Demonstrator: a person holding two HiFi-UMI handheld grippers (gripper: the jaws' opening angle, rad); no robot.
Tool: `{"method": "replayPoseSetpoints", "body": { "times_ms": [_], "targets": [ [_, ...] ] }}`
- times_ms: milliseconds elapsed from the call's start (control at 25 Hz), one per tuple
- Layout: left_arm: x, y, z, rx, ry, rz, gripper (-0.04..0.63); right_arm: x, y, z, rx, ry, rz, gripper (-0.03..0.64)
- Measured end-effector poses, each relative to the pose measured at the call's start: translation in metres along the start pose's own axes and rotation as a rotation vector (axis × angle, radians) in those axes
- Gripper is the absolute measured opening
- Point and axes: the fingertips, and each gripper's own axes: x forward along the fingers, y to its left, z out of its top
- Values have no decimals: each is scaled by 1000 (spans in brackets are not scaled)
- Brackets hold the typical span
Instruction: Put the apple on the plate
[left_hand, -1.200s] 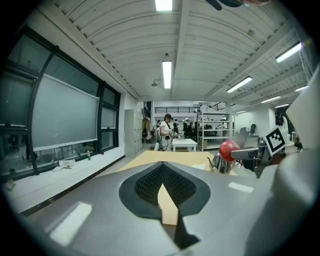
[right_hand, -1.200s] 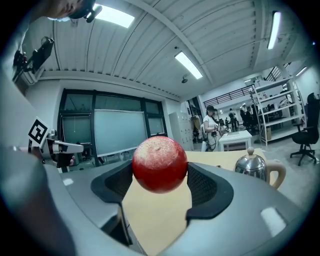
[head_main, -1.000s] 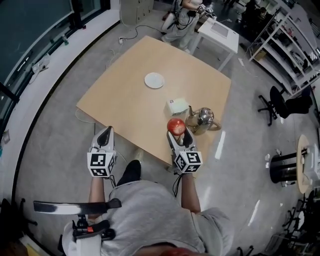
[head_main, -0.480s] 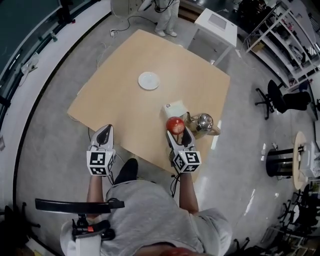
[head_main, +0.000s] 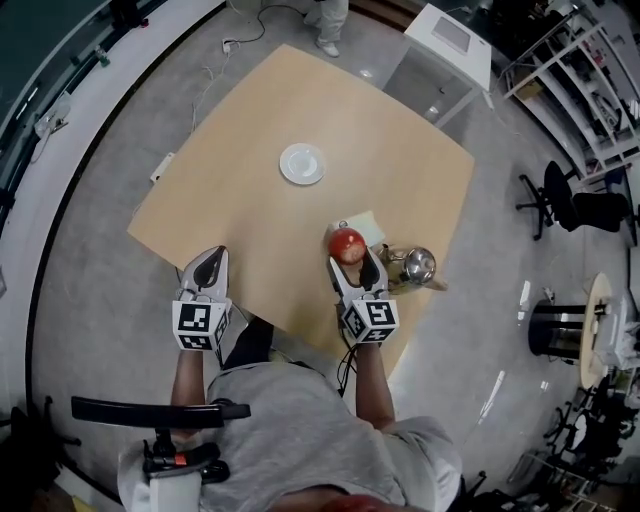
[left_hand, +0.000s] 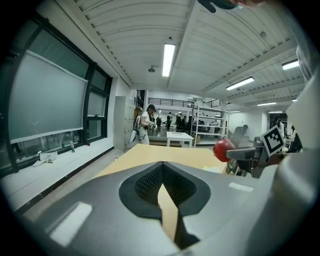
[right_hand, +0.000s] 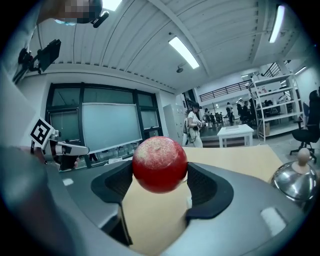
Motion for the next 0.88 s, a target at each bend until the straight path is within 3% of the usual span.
{"method": "replayPoseSetpoints", "body": {
  "times_ms": [360,880],
  "targets": [
    [29,22,-10,-13,66,-2,20,56,-10,3,3,21,-8,347],
    [46,41,-32,-42,136,18,20,138,-27,3,-52,25,45,347]
  ]
}}
